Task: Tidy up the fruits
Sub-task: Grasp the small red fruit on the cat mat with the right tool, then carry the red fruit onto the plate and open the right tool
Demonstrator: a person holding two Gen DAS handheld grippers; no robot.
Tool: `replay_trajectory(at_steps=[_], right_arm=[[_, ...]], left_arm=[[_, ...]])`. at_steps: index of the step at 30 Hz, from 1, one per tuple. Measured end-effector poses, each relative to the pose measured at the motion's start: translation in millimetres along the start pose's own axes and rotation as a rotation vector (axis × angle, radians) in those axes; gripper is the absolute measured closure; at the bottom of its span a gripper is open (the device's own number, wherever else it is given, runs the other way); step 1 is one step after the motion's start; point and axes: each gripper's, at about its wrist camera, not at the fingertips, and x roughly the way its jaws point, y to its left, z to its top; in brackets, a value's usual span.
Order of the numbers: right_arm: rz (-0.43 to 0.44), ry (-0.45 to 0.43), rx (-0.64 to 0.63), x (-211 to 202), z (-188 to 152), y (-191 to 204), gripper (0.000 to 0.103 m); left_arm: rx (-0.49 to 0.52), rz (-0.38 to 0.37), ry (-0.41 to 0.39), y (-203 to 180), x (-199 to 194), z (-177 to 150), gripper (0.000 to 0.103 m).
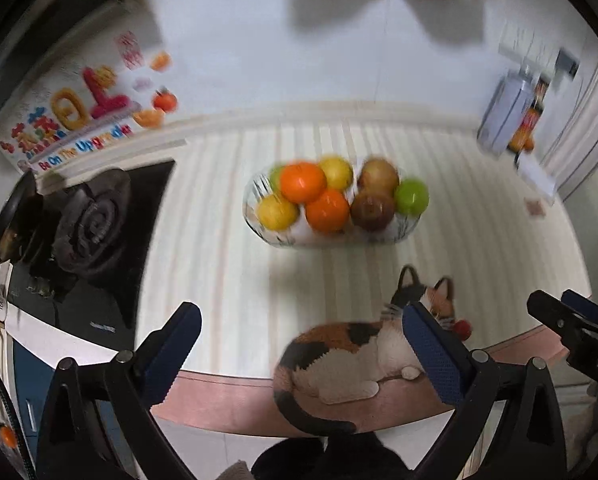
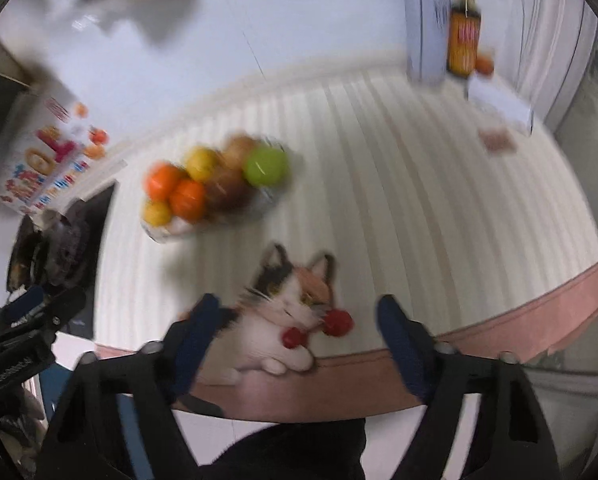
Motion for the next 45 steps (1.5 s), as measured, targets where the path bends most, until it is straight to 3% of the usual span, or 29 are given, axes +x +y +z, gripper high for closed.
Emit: replay_trajectory(at_steps=[4, 8, 11, 13, 17, 29, 32, 34, 39, 43, 45], right_arm=[[0.024, 0.116, 0.049, 66, -9, -30, 0.043], [0.055, 0.185, 0.095, 109, -19, -50, 0.049], [0.071, 0.208, 0.096, 126, -21, -55, 0.05], [0.073, 0.214, 0.088, 132, -20, -55, 0.052], [0.089, 0.218, 0.058, 148, -21, -52, 0.068], [0.08, 0.149, 0.085, 120, -22, -84, 0.068], [0.071, 0.141, 0.095, 113, -23, -96, 0.068], [0.067, 0.138, 0.104, 110, -23, -103, 0.068], [0.066, 0.126, 0.117, 104, -23, -113, 0.068], [0.074, 0.118, 0.113, 99, -21, -114, 0.068], [0.081, 0.112, 0.104, 96, -19, -111, 0.068]], left_arm=[[0.028, 0.022, 0.123, -25, 58, -6, 0.0], [0.047, 0.049, 0.252, -45, 112, -20, 0.0], [0.075, 0.049, 0.302, -59, 128, -29, 0.0], [0.094, 0.04, 0.322, -68, 134, -35, 0.0], [0.107, 0.028, 0.347, -81, 140, -41, 0.0], [0.121, -0.125, 0.399, -125, 146, -53, 0.001], [0.148, -0.156, 0.401, -143, 148, -56, 0.013], [0.159, -0.168, 0.412, -155, 151, -57, 0.032], [0.181, -0.174, 0.434, -176, 160, -63, 0.062], [0.184, -0.185, 0.42, -183, 159, -66, 0.079], [0.171, -0.191, 0.414, -184, 157, -65, 0.079]])
